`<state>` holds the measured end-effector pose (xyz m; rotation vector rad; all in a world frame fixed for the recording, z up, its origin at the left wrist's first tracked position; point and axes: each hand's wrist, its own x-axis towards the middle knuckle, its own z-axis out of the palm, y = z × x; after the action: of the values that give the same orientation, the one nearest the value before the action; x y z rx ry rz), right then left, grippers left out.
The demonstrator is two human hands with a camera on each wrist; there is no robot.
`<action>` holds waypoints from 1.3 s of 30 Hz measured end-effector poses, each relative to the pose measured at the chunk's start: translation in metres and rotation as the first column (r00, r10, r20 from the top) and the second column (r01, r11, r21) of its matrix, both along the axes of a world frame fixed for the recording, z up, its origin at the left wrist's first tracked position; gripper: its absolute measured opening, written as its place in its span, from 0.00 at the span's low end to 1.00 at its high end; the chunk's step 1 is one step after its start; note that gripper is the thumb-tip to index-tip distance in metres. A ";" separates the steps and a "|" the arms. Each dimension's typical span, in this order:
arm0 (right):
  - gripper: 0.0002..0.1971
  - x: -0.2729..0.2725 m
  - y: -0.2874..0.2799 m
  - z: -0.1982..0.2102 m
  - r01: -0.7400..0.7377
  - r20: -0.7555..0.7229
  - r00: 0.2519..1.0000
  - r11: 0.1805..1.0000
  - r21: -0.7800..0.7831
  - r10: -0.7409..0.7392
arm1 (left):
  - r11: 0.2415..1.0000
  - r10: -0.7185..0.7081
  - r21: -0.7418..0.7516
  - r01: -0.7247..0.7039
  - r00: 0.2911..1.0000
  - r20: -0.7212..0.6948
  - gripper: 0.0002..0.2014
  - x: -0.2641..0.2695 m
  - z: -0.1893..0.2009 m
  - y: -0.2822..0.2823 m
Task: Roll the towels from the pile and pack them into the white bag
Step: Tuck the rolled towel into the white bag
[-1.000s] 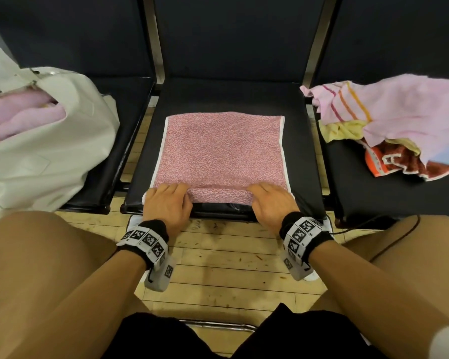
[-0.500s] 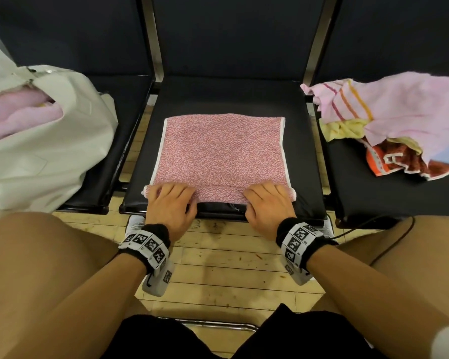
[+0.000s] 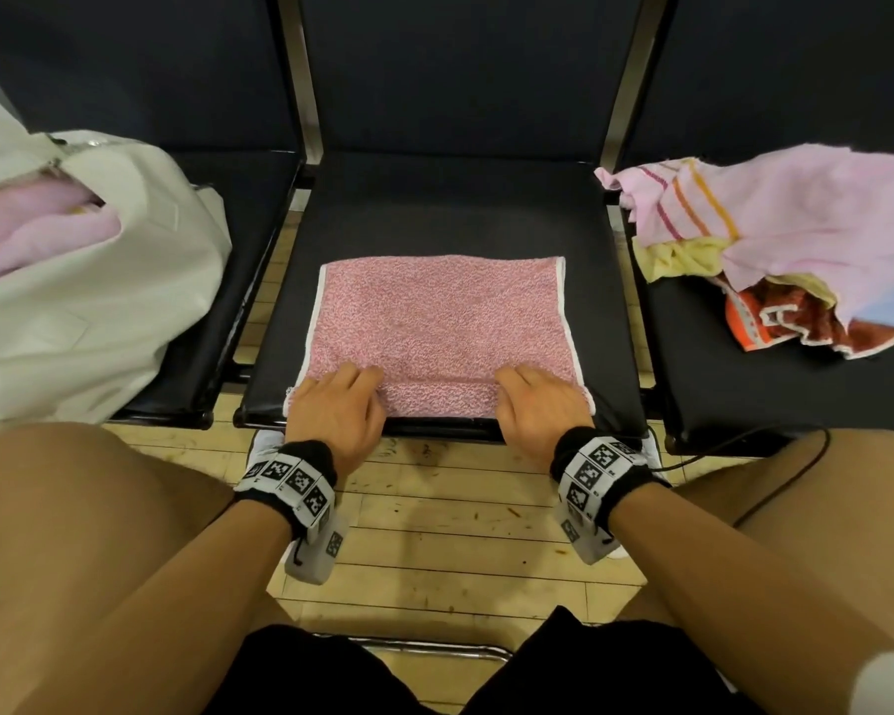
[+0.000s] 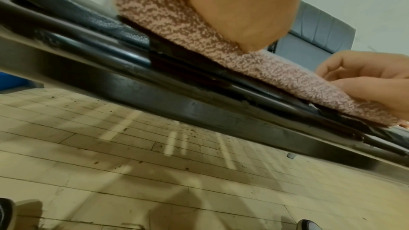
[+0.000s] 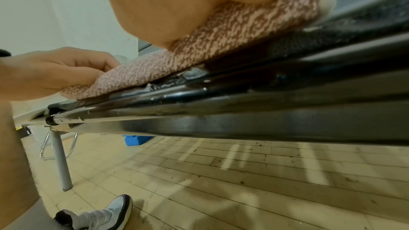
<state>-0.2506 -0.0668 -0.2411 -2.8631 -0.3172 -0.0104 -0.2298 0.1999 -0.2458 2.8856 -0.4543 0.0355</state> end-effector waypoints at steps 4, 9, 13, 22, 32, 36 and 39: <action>0.06 0.000 -0.001 -0.008 0.000 0.192 0.981 1.000 0.017 -0.003 | 1.000 0.010 0.003 -0.010 0.991 0.135 0.14 0.001 -0.001 -0.001; 0.00 0.001 -0.004 -0.018 -0.045 0.346 0.933 0.984 -0.171 0.102 | 0.998 -0.045 0.054 0.034 0.972 0.231 0.08 0.002 -0.009 -0.004; 0.18 -0.011 0.000 -0.013 -0.028 0.228 0.972 0.991 -0.130 0.057 | 0.999 -0.034 0.024 0.030 0.980 0.198 0.07 -0.002 -0.009 -0.003; 0.19 -0.009 -0.002 -0.013 -0.002 0.124 0.992 0.991 -0.136 0.019 | 0.999 -0.036 0.024 0.033 0.989 0.144 0.20 -0.001 -0.007 0.000; 0.06 -0.006 -0.007 -0.007 0.002 0.214 0.977 1.000 0.010 -0.004 | 0.998 0.022 0.050 -0.026 0.997 0.074 0.19 0.000 0.000 -0.004; 0.09 -0.002 -0.006 -0.016 -0.044 0.327 0.942 0.993 -0.110 0.078 | 0.999 -0.023 0.032 0.015 0.963 0.268 0.07 0.001 -0.002 -0.006; 0.17 -0.006 -0.002 -0.012 -0.096 0.276 0.953 0.989 -0.111 0.124 | 0.997 -0.070 0.030 0.065 0.969 0.237 0.12 0.000 -0.006 -0.007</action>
<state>-0.2563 -0.0690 -0.2530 -2.9339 -0.5474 -0.3964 -0.2298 0.1927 -0.2522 2.8971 -0.5983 0.3718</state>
